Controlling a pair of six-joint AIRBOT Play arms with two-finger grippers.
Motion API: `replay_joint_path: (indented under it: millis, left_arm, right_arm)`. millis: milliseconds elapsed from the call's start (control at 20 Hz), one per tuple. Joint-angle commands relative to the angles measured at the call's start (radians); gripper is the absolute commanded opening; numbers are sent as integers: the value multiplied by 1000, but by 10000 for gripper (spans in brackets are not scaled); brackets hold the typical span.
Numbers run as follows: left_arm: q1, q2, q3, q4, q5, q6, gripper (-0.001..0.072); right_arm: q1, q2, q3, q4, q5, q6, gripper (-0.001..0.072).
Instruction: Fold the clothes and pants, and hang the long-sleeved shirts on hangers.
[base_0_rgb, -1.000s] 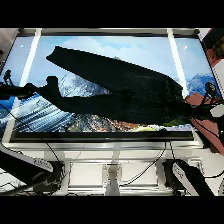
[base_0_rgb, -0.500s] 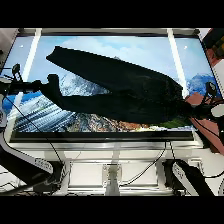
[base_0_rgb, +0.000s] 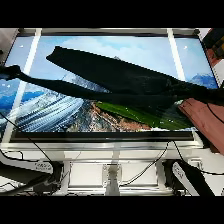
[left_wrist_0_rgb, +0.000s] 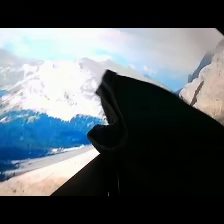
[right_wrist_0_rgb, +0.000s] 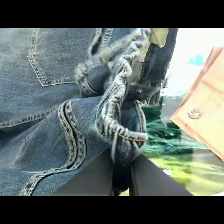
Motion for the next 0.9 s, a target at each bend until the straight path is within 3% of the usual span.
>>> replay_joint_path:
  millis: [0, 150, 350, 500, 850]
  left_arm:
    - [-2, 20, 75, 112, -319, -57, 20]
    - [-2, 19, 74, 206, -443, -57, 22]
    - [6, 19, 63, 272, -447, -56, 22]
    - [5, 19, -24, 276, -464, 19, 22]
    - [90, 10, -286, 455, -492, 21, 23]
  right_arm:
    - [1, -10, 70, -40, 136, -7, 36]
    - [1, -26, 69, -69, 261, -8, 37]
    - [1, -51, 55, -84, 452, -11, 36]
    - [1, -51, 4, -85, 473, -11, 36]
    - [1, -51, -114, -93, 573, -12, 37]
